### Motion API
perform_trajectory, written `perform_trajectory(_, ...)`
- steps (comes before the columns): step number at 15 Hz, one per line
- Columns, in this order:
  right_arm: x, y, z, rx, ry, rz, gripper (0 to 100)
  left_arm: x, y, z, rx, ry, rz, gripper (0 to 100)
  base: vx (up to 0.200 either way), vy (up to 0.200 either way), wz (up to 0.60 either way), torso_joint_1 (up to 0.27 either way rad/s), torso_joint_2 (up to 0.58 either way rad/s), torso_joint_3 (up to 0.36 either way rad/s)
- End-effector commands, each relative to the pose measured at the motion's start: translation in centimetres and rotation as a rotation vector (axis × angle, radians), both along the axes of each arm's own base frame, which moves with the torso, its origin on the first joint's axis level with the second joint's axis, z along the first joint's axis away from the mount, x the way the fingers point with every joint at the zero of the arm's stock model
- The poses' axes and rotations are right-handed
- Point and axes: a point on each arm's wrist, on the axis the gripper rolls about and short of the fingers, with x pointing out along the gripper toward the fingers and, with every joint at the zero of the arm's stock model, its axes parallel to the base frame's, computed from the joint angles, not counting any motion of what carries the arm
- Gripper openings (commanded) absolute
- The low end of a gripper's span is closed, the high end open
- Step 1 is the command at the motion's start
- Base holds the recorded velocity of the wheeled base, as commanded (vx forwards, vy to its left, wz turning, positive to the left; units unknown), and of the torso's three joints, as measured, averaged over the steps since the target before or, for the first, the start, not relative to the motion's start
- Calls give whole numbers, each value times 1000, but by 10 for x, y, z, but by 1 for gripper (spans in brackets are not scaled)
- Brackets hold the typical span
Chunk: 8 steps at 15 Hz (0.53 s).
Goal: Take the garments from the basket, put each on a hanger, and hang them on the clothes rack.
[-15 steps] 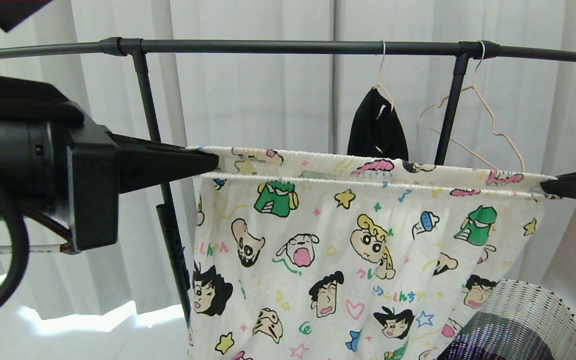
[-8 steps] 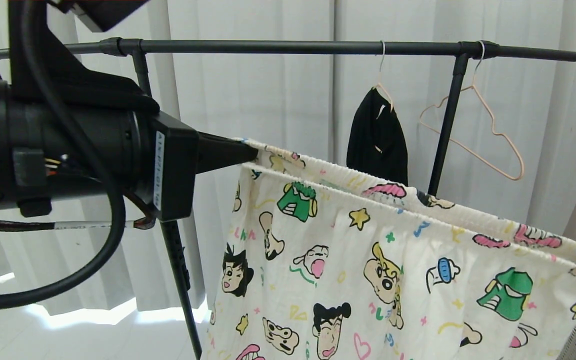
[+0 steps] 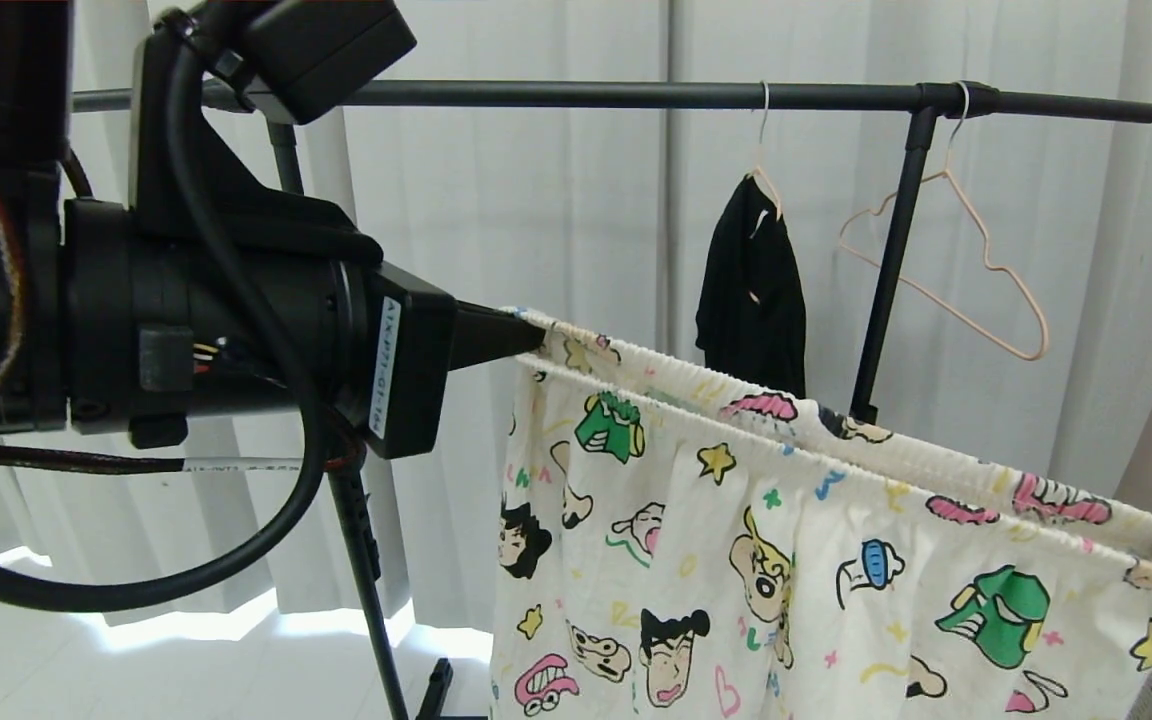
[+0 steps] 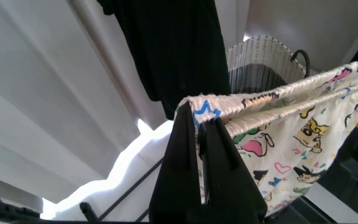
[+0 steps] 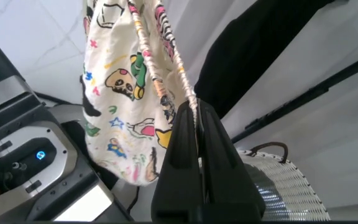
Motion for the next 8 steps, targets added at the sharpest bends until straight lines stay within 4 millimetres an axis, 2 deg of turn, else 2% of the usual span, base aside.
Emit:
perform_trajectory(1,1,1,-2,-8,2,-7,0,-6,6,1,-6,-3,-2,0,0,0,0,0,0,0)
perform_trajectory(3,2,-1,-4,-13,2,-30,0,-16,14,2,-52,26,-6,0,0,0,0,0,0,0)
perform_trajectory(5,12,2,-1,26,-28,-100,0,-29,25,3,-83,37,-31,0,0,0,0,0,0,0)
perform_trajectory(8,35,29,4,136,-92,-143,0,-52,39,0,-97,23,-70,0,0,0,0,0,0,0)
